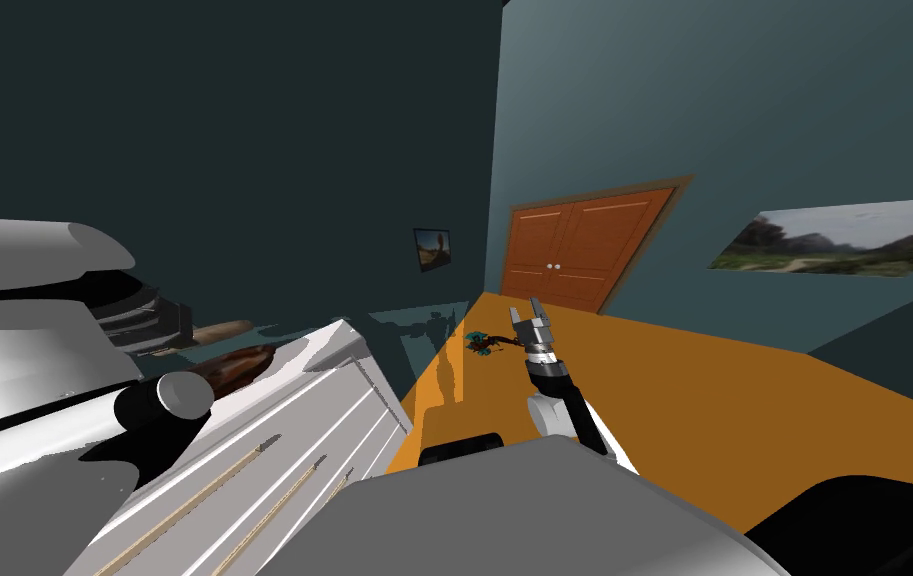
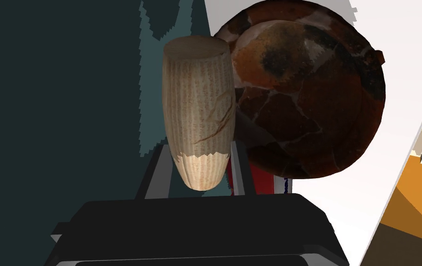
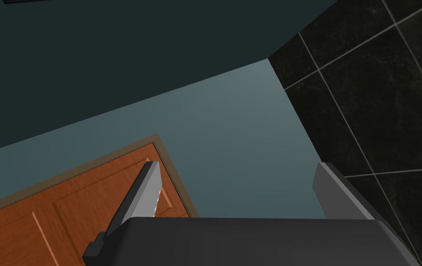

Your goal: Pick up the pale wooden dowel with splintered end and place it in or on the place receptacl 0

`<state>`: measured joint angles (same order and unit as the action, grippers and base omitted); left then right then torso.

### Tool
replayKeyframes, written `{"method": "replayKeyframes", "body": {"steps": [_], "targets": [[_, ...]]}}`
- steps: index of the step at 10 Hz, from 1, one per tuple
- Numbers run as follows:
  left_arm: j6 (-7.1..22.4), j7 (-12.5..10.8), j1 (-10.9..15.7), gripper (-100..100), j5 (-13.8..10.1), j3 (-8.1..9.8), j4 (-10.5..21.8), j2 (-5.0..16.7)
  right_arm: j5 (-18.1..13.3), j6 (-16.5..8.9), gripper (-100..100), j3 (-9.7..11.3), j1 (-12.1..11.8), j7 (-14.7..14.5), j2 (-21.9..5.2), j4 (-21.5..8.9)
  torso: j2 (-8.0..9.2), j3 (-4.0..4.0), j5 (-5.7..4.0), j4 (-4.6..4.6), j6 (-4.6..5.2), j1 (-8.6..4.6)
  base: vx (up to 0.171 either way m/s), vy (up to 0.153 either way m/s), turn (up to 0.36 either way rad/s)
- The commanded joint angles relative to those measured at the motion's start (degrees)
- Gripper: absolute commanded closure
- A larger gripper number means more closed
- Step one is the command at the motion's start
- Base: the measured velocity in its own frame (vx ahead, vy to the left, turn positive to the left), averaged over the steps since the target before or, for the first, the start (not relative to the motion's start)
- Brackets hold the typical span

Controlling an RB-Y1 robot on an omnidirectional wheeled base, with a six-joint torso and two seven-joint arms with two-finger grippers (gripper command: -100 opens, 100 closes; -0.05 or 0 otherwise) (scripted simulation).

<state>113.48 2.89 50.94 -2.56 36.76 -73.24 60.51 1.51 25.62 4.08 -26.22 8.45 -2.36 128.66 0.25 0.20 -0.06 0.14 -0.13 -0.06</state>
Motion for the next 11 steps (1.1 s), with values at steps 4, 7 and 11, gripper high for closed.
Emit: {"method": "replayKeyframes", "body": {"steps": [4, 7, 11], "targets": [[0.28, 0.02, 0.01, -100, 0.01, 0.01, 0.03, 0.03, 0.00, 0.00, 0, 0.00, 0.00, 0.00, 0.00, 0.00, -0.03, -0.02, -0.01, -0.01, 0.03, -0.01, 0.000, 0.000, 0.000], [0.28, 0.02, 0.01, 0, 0.01, 0.01, 0.03, 0.03, 0.00, 0.00, 0, 0.00, 0.00, 0.00, 0.00, 0.00, -0.03, -0.02, -0.01, -0.01, 0.03, -0.01, 0.000, 0.000, 0.000], [-1.18, 2.49, 3.80, -100, 0.15, -0.99, 7.87, 6.64, 0.00, 0.00, 0, 0.01, 0.00, 0.00, 0.00, 0.00, -0.08, -0.05, -0.06, -0.02, 0.05, -0.16, 0.013, -0.031, -0.095]]}}
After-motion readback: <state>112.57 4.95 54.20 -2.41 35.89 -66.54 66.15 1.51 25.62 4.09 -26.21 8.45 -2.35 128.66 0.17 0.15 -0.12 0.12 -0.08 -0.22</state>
